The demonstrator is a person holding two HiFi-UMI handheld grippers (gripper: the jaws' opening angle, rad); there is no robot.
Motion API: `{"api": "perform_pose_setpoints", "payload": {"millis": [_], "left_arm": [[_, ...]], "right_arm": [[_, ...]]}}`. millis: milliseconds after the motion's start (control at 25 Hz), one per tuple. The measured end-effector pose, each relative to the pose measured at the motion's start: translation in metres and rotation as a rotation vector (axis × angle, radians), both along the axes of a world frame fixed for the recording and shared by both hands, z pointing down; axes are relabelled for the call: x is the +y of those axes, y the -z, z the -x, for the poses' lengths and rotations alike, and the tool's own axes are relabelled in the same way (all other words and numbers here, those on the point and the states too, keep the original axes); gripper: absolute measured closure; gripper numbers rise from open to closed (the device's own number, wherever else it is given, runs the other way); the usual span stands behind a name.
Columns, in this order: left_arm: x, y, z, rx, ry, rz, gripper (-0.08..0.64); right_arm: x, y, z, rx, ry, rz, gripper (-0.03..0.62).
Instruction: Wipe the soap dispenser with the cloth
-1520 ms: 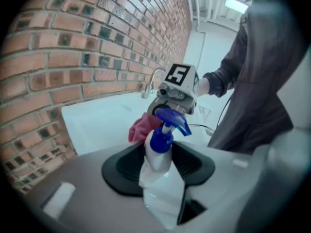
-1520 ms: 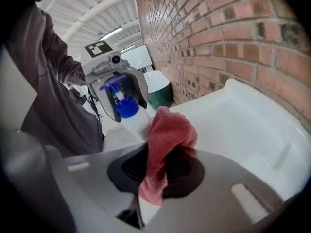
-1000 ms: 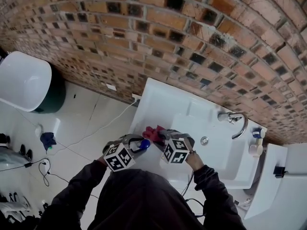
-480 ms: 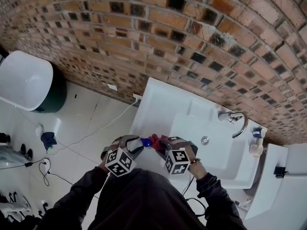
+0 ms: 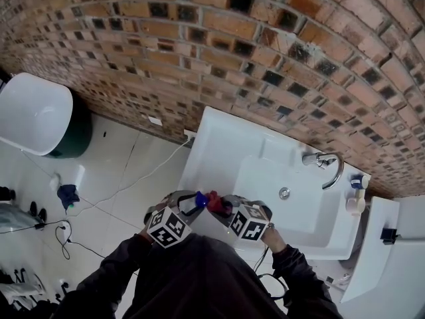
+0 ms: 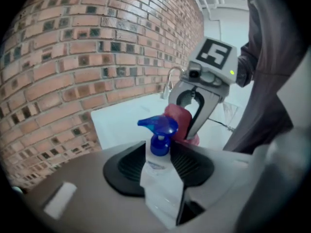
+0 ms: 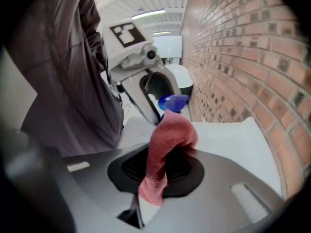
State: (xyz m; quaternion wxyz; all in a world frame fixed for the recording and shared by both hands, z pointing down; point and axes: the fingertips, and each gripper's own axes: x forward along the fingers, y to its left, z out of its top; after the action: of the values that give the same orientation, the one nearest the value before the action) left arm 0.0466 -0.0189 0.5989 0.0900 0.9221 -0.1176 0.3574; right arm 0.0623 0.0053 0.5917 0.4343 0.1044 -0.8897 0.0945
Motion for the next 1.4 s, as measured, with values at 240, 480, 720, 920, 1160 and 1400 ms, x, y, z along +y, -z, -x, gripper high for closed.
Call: {"api": "perform_pose_setpoints", "payload": {"millis": [240,480,720,920,1160,1400], "left_arm": [[0.001,0.000,-0.001,-0.001,-0.008,0.006,0.405],[0.003,0.000,-0.002,-0.010,-0.014,0.003,0.422],[0.002,-0.001,-0.001,-0.006,0.009,0.010,0.422],[0.002,0.000,0.000,-0.004,0.030,0.013,0.422],[0.002,0.008,0.004,0.016,0.069,-0.031,0.416],[0.003,0.034,0.025,0.090,0.170,-0.051,0.454]], "right_arm": [[-0.047,0.026,-0.011,-0.399,-0.360,0.351,0.535],[-0.049,-0.030,-0.007,-0.418,-0.537,0.633,0.535],[-0.041,-0.092,-0.005,-0.221,-0.556,0.629,0.535],[-0.037,-0.103,-0.007,-0.116,-0.531,0.510,0.534],[-0.043,-0.030,-0.012,-0.203,-0.459,0.223,0.534],[-0.024,0.047,-0.018,-0.317,-0.481,0.020,0.534]]}}
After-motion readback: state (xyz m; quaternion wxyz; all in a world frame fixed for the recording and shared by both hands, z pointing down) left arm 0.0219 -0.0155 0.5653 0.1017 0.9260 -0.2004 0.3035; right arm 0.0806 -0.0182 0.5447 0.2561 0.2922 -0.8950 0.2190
